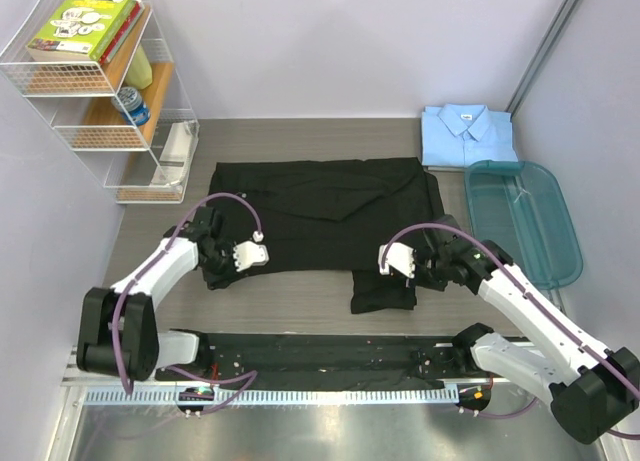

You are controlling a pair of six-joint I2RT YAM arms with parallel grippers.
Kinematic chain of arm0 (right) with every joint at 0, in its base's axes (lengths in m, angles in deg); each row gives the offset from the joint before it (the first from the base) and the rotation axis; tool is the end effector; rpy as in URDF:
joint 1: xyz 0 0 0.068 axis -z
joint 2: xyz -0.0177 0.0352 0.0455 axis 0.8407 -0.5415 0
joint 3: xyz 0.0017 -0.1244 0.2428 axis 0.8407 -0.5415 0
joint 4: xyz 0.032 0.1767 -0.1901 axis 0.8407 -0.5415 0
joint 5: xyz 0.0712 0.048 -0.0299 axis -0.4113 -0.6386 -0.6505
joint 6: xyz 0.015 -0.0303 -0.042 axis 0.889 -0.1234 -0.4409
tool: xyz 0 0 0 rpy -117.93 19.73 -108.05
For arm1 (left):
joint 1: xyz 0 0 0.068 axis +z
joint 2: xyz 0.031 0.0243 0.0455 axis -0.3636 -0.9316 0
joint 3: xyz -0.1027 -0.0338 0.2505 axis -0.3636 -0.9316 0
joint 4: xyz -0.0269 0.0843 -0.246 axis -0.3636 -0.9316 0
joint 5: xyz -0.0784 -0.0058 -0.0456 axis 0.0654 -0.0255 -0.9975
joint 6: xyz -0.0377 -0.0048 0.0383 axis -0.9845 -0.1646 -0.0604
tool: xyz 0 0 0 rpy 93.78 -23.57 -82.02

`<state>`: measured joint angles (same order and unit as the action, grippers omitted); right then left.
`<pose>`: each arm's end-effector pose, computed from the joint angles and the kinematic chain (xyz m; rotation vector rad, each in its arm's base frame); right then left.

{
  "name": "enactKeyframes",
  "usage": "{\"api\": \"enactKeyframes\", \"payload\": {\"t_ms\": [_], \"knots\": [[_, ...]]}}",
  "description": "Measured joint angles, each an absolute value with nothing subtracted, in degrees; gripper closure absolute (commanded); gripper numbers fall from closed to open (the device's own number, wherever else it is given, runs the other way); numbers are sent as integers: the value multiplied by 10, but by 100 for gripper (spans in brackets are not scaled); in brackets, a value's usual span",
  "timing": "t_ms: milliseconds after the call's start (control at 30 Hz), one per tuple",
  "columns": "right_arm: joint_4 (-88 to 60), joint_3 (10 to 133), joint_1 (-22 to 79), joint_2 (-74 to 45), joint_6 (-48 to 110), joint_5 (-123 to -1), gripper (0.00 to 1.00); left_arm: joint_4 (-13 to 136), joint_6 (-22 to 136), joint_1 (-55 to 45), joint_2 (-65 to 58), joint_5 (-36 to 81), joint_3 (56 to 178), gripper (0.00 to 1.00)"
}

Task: Fold and stack the long sleeve shirts
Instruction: Neatly place the folded shirt into the bin

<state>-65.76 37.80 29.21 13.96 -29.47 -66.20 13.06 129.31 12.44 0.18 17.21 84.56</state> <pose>0.1392 0.0822 0.2393 -1.7791 1.9553 0.1242 0.1943 -0.0388 0.1794 1.6573 2.3168 -0.1746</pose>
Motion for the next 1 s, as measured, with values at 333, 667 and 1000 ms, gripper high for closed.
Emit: {"api": "enactKeyframes", "payload": {"t_ms": [333, 667, 1000], "knots": [[-657, 383, 292, 136, -295, -662, 99, 189, 1296, 122, -74, 191, 847, 96], [-684, 388, 292, 159, -277, -672, 99, 169, 1347, 120, -11, 192, 811, 100], [-703, 464, 294, 144, -250, -679, 99, 33, 1351, 122, 57, 157, 895, 100]]}}
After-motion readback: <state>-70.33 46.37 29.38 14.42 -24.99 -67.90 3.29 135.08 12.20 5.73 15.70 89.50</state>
